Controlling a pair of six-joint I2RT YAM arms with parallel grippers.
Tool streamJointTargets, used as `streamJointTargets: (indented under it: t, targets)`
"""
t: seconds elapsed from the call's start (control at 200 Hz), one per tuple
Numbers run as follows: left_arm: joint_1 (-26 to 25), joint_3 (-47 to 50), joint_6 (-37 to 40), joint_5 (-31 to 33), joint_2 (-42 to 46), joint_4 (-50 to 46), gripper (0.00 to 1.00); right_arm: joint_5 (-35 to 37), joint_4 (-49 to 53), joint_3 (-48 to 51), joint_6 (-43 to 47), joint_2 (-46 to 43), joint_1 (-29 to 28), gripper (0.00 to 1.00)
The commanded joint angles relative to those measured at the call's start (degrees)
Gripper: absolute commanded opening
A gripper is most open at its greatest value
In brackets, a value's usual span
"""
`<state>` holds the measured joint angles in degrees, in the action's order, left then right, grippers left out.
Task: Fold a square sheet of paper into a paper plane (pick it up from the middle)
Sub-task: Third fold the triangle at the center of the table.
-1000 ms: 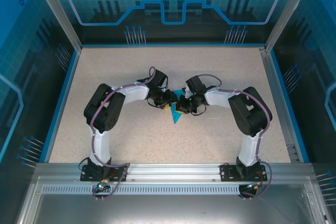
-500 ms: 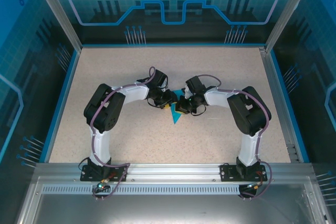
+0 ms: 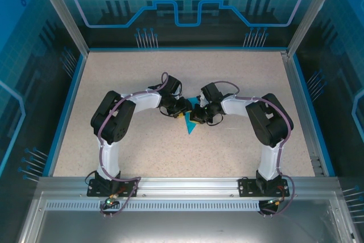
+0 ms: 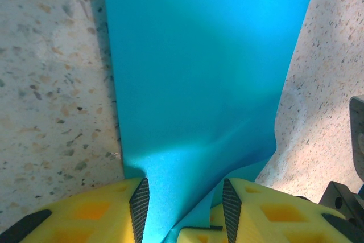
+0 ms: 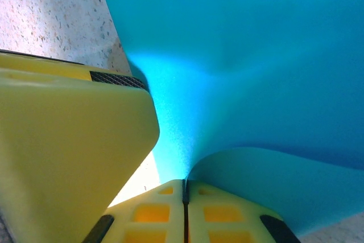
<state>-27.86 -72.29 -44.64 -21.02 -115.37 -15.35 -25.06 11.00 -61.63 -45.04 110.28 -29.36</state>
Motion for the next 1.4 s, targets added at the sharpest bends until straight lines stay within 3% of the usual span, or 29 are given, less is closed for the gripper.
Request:
streamJointTargets:
  t: [0.0, 0.285, 0.595, 0.965, 1.085, 1.396]
  targets:
    - [0.13, -0.65, 0.47, 0.01, -1.02, -2.68, 0.43, 0.37, -2.75, -0.69, -0.44, 1.43, -0.69, 0.08]
    - [1.28, 0.16, -2.39, 2.08, 4.52, -1.91, 0.45, 0.88, -1.91, -0.09, 0.01, 2.42, -0.78, 0.11]
    - [5.47, 5.15, -4.23, 3.39, 9.79, -0.36, 0.46, 0.86, -1.06, 0.34, 0.30, 3.19, -0.87, 0.26]
    - [6.59, 7.37, -4.21, 2.01, 11.27, 0.75, 0.47, 0.11, -3.01, 1.64, 0.87, 2.29, -0.78, 0.44]
    - [6.42, 7.68, -3.51, -0.16, 11.23, 1.90, 0.46, 0.05, -2.81, 1.67, 0.87, 2.45, -0.69, 0.41]
    - [3.78, 8.85, -2.21, -4.04, 11.09, 3.35, 0.36, -0.07, -1.65, 1.64, 1.62, 2.77, -0.35, 0.17]
